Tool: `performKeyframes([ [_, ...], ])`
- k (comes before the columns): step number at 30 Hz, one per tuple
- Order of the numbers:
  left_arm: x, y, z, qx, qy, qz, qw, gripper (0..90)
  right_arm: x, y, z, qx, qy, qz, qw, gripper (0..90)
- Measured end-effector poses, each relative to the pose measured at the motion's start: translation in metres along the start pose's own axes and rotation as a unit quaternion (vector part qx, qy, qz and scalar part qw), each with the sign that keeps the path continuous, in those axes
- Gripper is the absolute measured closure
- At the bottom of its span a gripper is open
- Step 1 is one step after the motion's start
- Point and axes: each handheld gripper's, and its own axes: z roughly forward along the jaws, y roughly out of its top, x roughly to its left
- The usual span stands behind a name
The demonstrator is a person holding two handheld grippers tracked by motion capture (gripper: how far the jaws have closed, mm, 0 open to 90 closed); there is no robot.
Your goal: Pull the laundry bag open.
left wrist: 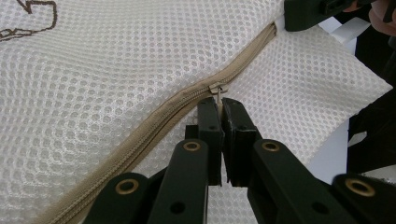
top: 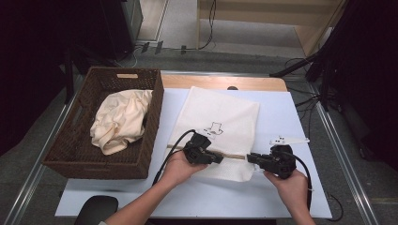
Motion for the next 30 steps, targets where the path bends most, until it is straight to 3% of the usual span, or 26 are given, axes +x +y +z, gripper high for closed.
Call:
performKeyframes([
  [9, 0.001, 0.0, -0.002, 0.002, 0.004, 0.002, 1.0, 87.5, -0.001, 0.0, -0.001, -0.002, -0.002, -0.001, 1.0, 83.6],
  [30, 0.007, -0.002, -0.01, -0.002, 0.004, -0.016, 0.9999, 87.4, -0.013, -0.001, -0.007, -0.001, -0.016, 0.012, 0.9998, 83.5],
])
